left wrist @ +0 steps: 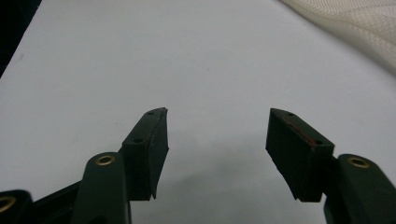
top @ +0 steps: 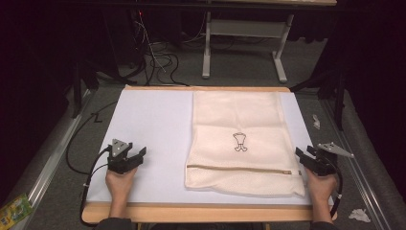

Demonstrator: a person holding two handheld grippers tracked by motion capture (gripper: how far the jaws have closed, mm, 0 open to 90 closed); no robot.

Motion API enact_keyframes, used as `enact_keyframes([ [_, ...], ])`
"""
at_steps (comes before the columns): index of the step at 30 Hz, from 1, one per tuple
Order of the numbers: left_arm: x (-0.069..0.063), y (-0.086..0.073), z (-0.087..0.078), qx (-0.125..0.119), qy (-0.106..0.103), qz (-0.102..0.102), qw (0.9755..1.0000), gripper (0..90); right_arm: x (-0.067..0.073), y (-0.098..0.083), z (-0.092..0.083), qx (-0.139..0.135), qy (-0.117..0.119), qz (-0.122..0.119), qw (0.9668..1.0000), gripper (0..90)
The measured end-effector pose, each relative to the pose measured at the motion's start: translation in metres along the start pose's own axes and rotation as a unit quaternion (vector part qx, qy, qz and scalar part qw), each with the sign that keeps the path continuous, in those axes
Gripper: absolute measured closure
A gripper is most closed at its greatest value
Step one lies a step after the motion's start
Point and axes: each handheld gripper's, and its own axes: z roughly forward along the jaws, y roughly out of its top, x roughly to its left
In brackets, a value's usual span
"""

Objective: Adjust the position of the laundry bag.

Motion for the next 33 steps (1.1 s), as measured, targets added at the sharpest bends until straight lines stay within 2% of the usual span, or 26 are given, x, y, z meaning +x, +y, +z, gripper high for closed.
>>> enact_keyframes([
  [9,0.0,0.0,-0.0002,0.0,0.0,0.0,1.0,38.0,-0.0007,0.0008,0.0016,0.009,0.0,0.002,1.0,47.1],
  [15,-0.0003,-0.0001,-0.0007,-0.003,-0.002,0.003,1.0,34.6,-0.0021,0.0008,0.0015,0.01,-0.003,0.012,0.9999,46.0],
  [21,0.0013,0.0011,-0.0001,0.001,-0.005,-0.003,1.0,35.7,-0.0024,0.0013,0.0024,0.013,-0.003,0.015,0.9998,42.4],
  [23,0.0028,0.0018,0.001,0.005,-0.009,-0.008,0.9999,34.3,-0.0028,0.0017,0.0028,0.014,0.0,0.012,0.9998,42.3],
  [24,0.003,0.002,0.001,0.006,-0.01,-0.009,0.9999,34.0,-0.0046,0.0015,0.002,0.01,0.007,0.02,0.9997,42.7],
  [29,0.0,0.0029,0.0011,0.007,-0.007,0.004,0.9999,30.5,-0.0058,0.002,0.0012,0.008,0.011,0.028,0.9995,43.2],
  [31,-0.0006,0.0043,0.0017,0.008,-0.011,-0.008,0.9999,29.8,-0.0049,0.0022,0.0014,0.007,0.009,0.018,0.9998,44.0],
  [33,-0.0013,0.0058,0.002,0.007,-0.017,-0.012,0.9998,29.1,-0.0041,0.0023,0.0013,0.008,0.009,0.018,0.9998,44.5],
])
